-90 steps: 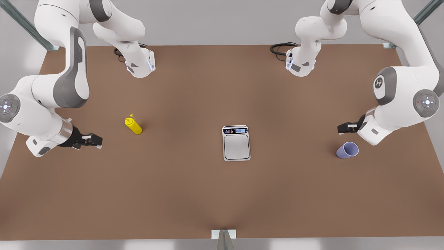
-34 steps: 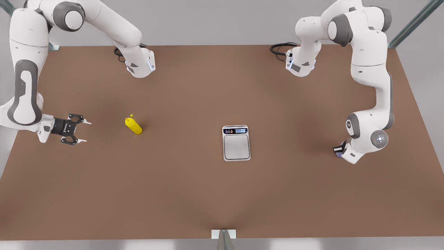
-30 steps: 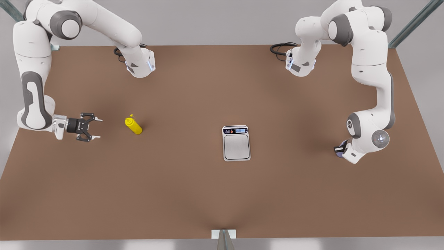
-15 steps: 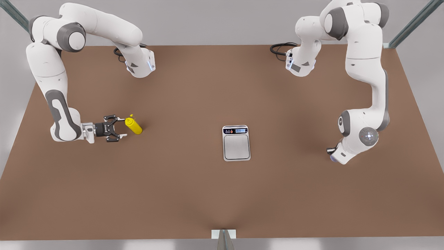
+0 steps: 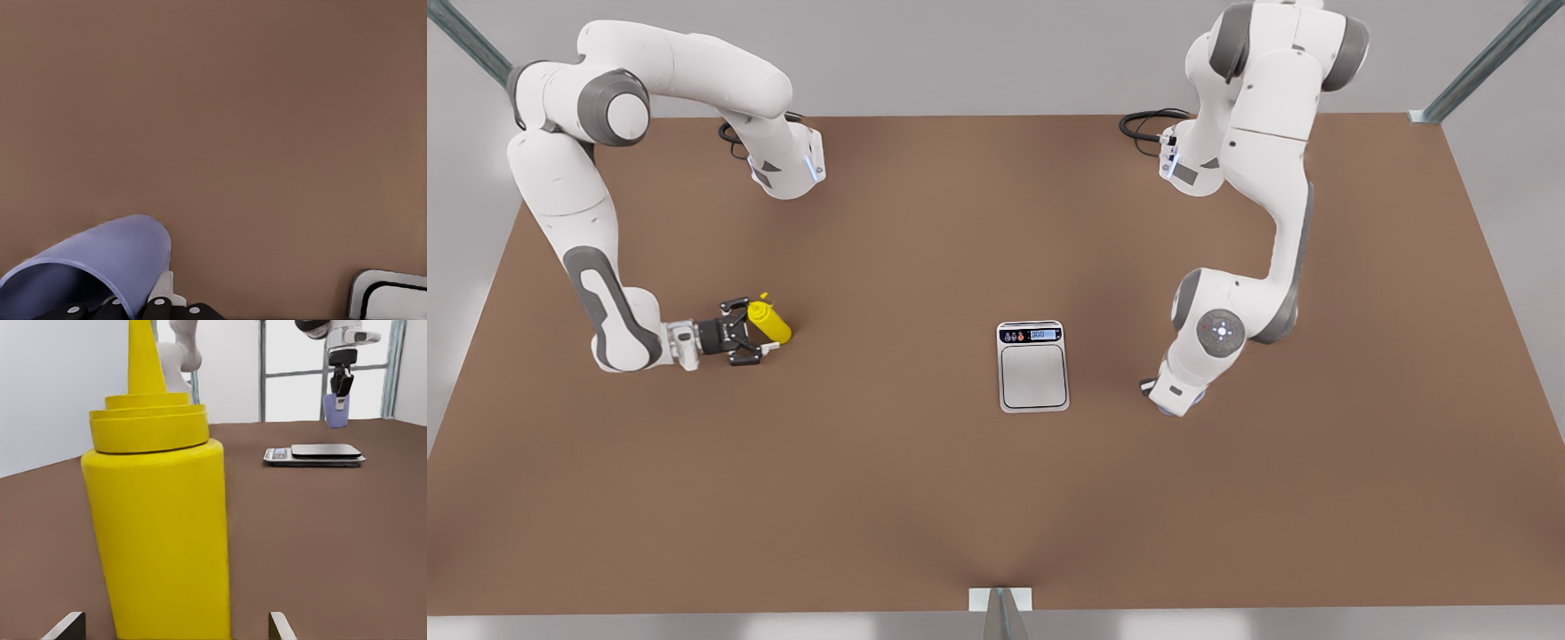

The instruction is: Move cup to the weight, pick up sauce bottle, pour sauce

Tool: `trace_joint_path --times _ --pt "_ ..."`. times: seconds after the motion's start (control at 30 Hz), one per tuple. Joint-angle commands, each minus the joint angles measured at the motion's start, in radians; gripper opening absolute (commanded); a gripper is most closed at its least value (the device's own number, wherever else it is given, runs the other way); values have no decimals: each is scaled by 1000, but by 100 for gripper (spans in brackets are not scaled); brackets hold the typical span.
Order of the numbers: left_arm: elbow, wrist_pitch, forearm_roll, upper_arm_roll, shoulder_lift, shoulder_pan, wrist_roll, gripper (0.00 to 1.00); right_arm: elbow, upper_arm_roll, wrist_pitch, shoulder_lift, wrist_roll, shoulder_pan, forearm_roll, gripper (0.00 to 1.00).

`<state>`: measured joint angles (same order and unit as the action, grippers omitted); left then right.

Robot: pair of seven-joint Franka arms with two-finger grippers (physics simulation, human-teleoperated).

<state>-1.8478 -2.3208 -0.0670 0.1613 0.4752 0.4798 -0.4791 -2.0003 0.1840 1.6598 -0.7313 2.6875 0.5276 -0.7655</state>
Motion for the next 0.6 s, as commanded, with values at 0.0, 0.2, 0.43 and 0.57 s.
trace_joint_path --times 0.0,0.2,0.43,0.57 --pt "4 0 -105 0 2 6 -7 21 0 0 0 0 0 0 0 100" --pt "108 67 -103 0 43 135 -226 21 0 0 -8 0 15 2 0 100" --pt "205 67 -96 0 126 238 -380 21 0 11 -8 -8 15 0 -2 100" --pt "266 69 -96 0 155 275 -461 21 2 14 -8 -13 14 -1 -14 83"
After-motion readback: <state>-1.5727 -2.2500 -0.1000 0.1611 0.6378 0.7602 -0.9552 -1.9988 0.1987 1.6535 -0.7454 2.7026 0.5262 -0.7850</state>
